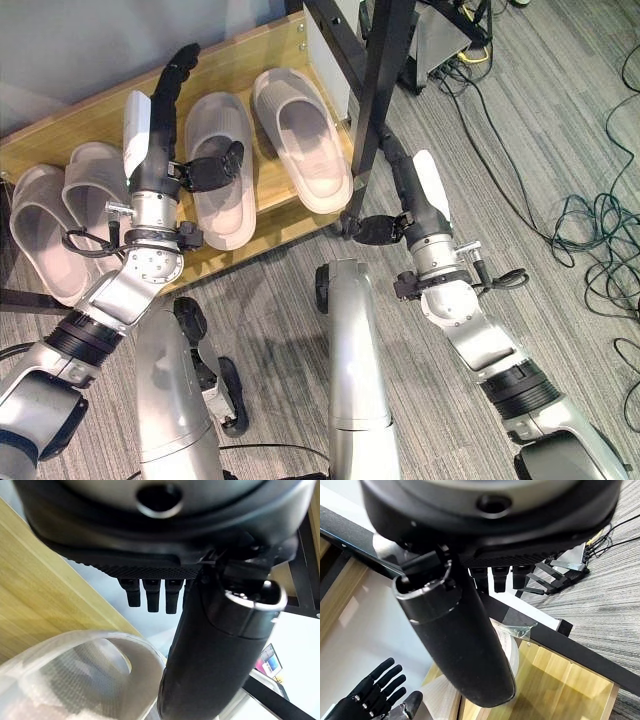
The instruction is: Arrange the slippers neatly on the shoe rack.
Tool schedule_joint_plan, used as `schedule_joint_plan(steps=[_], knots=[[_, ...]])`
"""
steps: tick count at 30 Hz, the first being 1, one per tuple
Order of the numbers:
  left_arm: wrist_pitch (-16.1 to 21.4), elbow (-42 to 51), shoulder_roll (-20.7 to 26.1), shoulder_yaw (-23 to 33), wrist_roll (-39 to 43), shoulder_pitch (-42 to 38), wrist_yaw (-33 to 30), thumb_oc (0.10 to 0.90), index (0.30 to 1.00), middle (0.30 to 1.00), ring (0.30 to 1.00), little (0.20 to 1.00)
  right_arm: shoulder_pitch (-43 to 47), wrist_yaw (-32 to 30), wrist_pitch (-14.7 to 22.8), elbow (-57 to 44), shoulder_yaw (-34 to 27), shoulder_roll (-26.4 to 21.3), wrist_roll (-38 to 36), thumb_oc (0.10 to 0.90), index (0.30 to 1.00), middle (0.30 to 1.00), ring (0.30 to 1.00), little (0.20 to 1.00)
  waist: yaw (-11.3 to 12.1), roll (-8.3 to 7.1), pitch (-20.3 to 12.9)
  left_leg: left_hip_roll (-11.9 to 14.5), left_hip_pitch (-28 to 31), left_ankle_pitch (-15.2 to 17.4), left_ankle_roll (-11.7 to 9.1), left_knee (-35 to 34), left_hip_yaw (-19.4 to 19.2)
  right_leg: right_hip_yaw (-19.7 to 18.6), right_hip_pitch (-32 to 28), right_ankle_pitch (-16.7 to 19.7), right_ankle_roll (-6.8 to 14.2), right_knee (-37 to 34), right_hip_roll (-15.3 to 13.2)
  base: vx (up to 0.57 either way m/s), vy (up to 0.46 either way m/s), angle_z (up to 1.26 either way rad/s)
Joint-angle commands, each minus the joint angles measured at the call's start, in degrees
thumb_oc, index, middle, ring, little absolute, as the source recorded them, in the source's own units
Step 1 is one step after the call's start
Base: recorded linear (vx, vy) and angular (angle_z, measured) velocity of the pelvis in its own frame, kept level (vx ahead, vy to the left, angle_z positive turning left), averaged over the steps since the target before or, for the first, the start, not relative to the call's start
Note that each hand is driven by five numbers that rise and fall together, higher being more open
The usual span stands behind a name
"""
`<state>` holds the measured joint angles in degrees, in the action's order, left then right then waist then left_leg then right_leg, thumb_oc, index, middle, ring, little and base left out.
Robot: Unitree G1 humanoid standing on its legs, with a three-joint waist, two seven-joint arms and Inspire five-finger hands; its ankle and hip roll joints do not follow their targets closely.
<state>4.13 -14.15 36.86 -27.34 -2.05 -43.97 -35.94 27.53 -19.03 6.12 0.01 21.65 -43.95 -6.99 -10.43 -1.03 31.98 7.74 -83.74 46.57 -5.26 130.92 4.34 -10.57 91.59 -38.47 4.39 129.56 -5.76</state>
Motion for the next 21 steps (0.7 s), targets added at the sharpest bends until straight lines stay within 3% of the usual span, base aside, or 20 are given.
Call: schedule_joint_plan(steps=[1, 10, 21], knots=[[6.09, 5.24, -1.76, 2.40, 5.25, -7.23, -2.76, 0.800, 0.900, 0.900, 0.900, 0.900, 8.05, 1.50, 10.50, -11.72, 1.54, 3.02, 1.88, 0.800, 0.900, 0.900, 0.900, 0.900, 3.08, -2.98, -2.18, -5.49, -6.21, 0.49, 2.94, -1.12, -1.46, -3.78, -1.63, -8.54, -4.03, 0.87, -4.91, 0.00, 0.000, 0.00], [12.43, 18.90, -3.17, 10.34, 17.58, 3.02, 0.09, 0.800, 0.900, 0.900, 0.900, 0.900, 5.02, 1.53, 8.88, -12.77, -0.63, 2.20, 3.57, 0.800, 0.900, 0.900, 0.900, 0.900, 4.39, -1.91, -2.18, -5.84, -6.21, 0.79, 2.72, -1.12, -1.25, -2.91, -1.63, -8.47, -4.46, 0.92, -4.69, 0.00, -0.004, 0.00], [12.95, 29.79, -5.35, 13.19, 28.14, 18.94, 6.45, 0.800, 0.900, 0.900, 0.900, 0.900, -0.41, 1.07, 6.58, -14.68, -3.48, 1.35, 6.82, 0.800, 0.900, 0.900, 0.900, 0.900, 5.94, -0.80, -2.18, -5.75, -6.21, 0.72, 2.54, -0.55, -0.69, -1.75, -1.63, -7.72, -5.20, 1.34, -4.75, -0.01, -0.021, 0.01]])
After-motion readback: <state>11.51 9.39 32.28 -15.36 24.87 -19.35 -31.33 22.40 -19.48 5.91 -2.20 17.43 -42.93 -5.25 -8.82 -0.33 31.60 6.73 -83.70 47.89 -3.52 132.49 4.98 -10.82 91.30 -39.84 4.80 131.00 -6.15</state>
